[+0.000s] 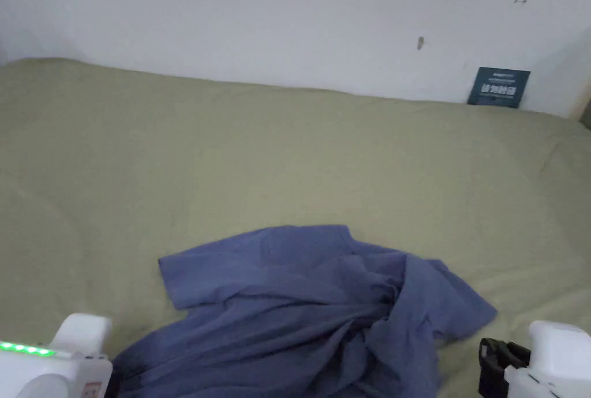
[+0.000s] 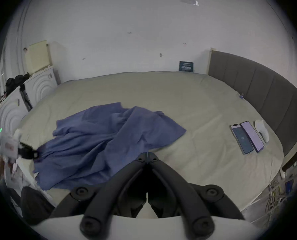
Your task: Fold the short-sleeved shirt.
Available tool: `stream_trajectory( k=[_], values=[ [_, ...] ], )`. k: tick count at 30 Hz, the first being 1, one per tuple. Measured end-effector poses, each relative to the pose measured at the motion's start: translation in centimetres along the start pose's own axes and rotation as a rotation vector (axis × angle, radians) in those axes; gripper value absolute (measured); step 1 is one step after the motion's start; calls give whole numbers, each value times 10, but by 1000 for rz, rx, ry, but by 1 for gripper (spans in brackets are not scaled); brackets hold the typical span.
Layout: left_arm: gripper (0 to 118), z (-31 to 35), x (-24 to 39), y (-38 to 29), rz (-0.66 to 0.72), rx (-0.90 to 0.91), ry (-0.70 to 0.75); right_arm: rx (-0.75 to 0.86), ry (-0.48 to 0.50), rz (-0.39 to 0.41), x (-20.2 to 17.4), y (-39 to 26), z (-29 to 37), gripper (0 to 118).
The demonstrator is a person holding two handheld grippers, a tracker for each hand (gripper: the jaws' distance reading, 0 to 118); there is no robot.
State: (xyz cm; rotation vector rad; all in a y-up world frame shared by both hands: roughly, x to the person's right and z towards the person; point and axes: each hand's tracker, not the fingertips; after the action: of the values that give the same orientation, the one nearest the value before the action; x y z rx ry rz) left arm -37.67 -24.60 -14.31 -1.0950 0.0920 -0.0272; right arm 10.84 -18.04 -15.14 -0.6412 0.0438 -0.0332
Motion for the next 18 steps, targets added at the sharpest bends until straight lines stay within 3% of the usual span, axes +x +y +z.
stream_trajectory(
  k=[5,10,11,12,13,14,15,18],
  values=[
    [1,-12,-11,-2,48,-18,-52,-67,-34,38,40,43,-70,0],
    [2,-14,-21,1,52,-32,-86,-295,10,36,71,67,-160,2],
    [2,-14,-20,1,51,-33,-86,-326,7,53,72,67,-174,21],
    [2,-15,-19,0,45,-36,-86,-364,10,86,73,68,-187,62],
    [2,-15,-18,1,34,-36,-83,-399,10,85,75,68,-198,114],
    [2,-15,-16,2,26,-37,-80,-451,11,80,76,64,-209,114],
    [2,-15,-16,2,22,-39,-78,-402,9,79,73,63,-212,105],
    [2,-16,-16,4,14,-46,-76,-477,-25,171,63,56,-227,95]
  ],
)
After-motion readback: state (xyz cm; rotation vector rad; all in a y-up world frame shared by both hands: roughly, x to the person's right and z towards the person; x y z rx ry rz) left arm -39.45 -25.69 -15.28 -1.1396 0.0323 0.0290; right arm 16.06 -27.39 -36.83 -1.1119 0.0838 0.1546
